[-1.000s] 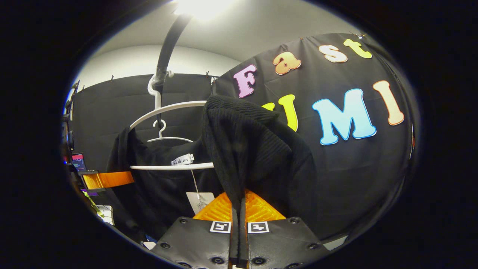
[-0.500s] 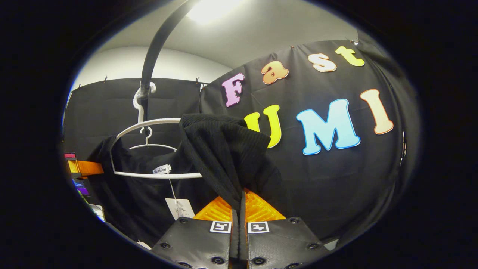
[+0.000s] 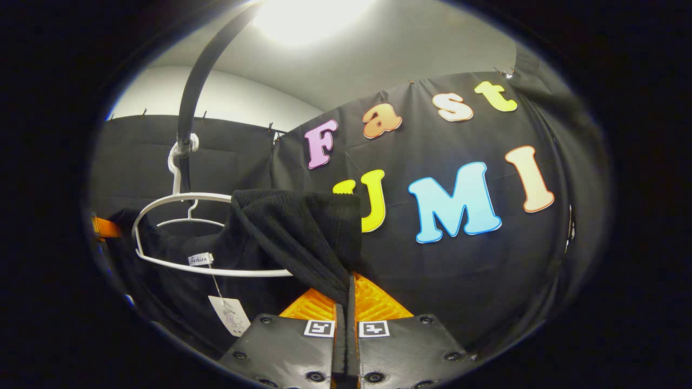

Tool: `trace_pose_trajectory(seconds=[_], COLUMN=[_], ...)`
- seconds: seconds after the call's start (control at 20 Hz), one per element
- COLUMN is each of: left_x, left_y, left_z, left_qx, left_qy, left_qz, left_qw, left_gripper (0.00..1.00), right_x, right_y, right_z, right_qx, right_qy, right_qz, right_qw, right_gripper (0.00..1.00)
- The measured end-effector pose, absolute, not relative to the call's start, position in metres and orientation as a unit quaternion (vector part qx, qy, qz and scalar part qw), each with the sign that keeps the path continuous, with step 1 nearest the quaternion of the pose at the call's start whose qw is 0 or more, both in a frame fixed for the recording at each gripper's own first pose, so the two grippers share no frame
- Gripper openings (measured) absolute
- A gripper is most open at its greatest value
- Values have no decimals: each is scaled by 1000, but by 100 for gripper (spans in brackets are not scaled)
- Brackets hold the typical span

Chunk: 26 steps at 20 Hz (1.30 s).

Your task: Grasp the clothes on the hanger with both hands and then place them into the laundry hamper below.

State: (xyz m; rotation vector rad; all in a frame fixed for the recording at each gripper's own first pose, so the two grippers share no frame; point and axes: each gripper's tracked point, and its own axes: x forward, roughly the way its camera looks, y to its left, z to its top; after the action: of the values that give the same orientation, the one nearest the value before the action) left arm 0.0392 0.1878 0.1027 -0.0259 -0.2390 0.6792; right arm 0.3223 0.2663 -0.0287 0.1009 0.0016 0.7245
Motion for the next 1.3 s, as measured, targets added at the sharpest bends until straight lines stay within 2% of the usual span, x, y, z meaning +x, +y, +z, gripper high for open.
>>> trace_pose_trajectory(seconds=[0.2, 0.65, 1.0, 1.3], left_x=[26, 19, 34, 28], left_y=[208, 254, 263, 272], left_z=[100, 127, 90, 50], left_qx=[-37, -6, -33, -61], left_qy=[-109, -108, -80, -43], left_qz=[335, 340, 327, 339], left_qw=[935, 934, 941, 938], left_gripper=[2, 2, 2, 1], right_x=[333, 364, 376, 364], right_y=[260, 268, 268, 266], right_z=[-20, -19, -58, -83], right_qx=[52, 47, 33, 14], right_qy=[-15, -28, 11, 41], right_qz=[336, 317, 312, 311], right_qw=[940, 947, 950, 949], right_gripper=[2, 2, 2, 2])
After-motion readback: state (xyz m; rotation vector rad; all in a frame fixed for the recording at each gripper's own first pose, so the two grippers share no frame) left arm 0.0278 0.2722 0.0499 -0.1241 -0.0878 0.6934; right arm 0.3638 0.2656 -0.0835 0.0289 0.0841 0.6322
